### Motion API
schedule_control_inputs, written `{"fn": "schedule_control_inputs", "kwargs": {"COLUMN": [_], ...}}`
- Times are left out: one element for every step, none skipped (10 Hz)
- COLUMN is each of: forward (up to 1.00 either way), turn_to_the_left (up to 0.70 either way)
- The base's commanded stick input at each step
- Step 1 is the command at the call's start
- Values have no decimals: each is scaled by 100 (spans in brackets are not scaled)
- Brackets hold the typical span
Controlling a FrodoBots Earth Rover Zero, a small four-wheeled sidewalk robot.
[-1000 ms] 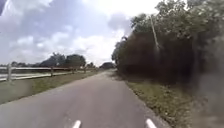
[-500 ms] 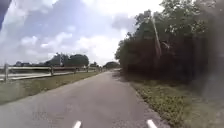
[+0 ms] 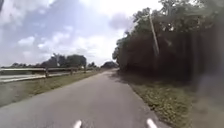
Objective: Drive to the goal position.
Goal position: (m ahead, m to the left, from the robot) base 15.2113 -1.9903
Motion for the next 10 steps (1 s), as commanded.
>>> {"fn": "schedule_control_inputs", "kwargs": {"forward": [85, 85, 85, 85, 85, 85, 85, 85, 85, 85], "turn_to_the_left": [18, 0, 0, 0, 0, 0, 8, 34, 21, 0]}}
